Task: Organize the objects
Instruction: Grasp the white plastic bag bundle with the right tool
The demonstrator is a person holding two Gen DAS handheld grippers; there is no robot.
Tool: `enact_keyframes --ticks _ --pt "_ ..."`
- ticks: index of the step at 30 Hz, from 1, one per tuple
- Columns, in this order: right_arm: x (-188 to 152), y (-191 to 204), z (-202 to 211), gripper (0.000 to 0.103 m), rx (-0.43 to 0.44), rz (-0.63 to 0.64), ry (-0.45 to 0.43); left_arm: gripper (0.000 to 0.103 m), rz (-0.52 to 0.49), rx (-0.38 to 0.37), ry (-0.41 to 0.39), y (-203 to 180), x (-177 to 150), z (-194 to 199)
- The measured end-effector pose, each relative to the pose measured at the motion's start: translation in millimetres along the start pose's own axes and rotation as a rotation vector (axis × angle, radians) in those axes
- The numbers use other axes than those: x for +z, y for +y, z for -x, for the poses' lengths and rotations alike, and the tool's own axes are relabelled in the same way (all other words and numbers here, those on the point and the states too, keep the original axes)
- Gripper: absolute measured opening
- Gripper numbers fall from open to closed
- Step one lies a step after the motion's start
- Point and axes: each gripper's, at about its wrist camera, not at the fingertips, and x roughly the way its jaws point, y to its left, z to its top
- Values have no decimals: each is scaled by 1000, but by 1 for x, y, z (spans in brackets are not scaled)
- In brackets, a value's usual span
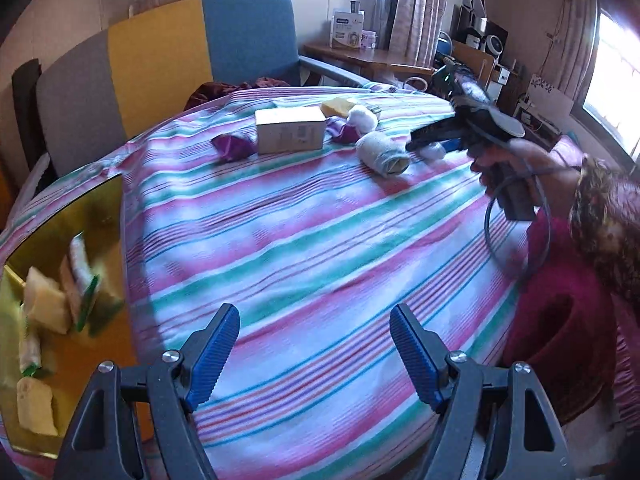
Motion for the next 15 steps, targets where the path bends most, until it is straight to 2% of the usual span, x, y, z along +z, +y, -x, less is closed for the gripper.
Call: enact_keyframes --ticks 2,5,9,13,15 --pt "-2 3 4 34 -4 18 -2 78 2 -15 4 -4 11 -8" --pt "-2 4 10 34 50 -17 1 78 20 -34 16 -11 27 -24" --pt "-3 3 19 34 27 -11 -18 78 65 -74 21 -22 53 -47" --pt "-4 -14 23 34 28 -86 -11 78 150 -105 36 -30 86 -85" --pt "-2 -23 23 34 8 -108 -18 78 147 -105 25 -35 101 -101"
